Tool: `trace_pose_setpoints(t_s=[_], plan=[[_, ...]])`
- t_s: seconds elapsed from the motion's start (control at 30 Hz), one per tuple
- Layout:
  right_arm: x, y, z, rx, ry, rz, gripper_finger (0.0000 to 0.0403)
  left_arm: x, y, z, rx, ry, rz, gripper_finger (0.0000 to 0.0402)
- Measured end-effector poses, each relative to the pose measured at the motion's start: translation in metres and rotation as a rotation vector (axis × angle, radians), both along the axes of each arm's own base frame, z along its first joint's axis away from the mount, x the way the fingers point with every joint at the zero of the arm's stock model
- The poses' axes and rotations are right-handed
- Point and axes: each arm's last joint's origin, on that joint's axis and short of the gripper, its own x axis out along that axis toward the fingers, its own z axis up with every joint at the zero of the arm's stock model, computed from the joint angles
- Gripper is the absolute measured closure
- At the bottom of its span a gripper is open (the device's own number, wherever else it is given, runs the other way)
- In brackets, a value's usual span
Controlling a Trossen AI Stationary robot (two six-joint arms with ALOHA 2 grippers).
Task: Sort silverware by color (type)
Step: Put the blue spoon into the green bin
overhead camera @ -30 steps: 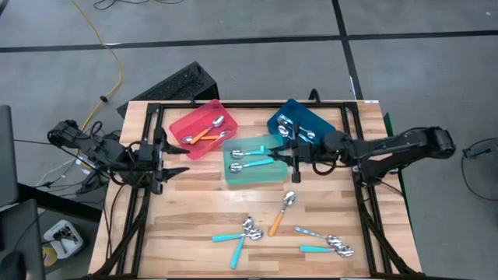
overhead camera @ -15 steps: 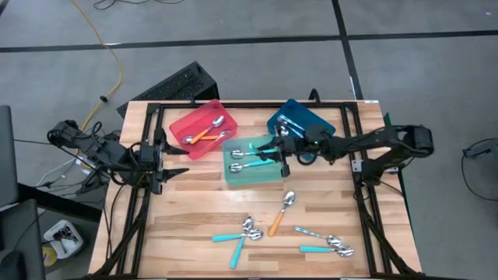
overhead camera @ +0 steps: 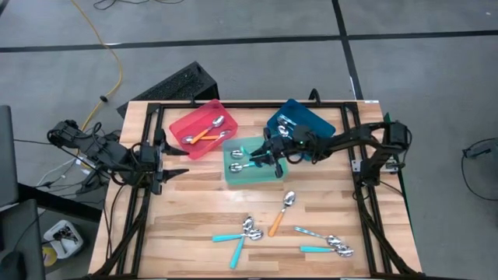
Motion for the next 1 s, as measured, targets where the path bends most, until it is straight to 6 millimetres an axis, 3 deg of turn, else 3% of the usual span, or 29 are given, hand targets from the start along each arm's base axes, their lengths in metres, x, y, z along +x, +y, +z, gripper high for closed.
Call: trace_pose_setpoints(t_s=[0.27, 0.53, 0.73, 1.0], plan=[[0.004, -0.005, -0.012, 0.079, -0.002, 0.056, 0.0328, 0.001, -0.001, -0.005, 0.024, 0.026, -0.023, 0.0184], [0.001, -0.007, -0.005, 0.136, 0.006, 0.055, 0.0328, 0.003, -0.002, -0.042, -0.008, -0.04, -0.019, 0.0184], [0.002, -0.02, -0.007, 0.246, 0.138, 0.011, 0.0328, -0.002, 0.0, -0.057, -0.035, -0.093, -0.016, 0.0184], [0.021, -0.02, 0.003, 0.181, 0.271, 0.018, 0.0328, -0.007, 0.004, -0.07, -0.043, -0.114, 0.006, 0.0184]])
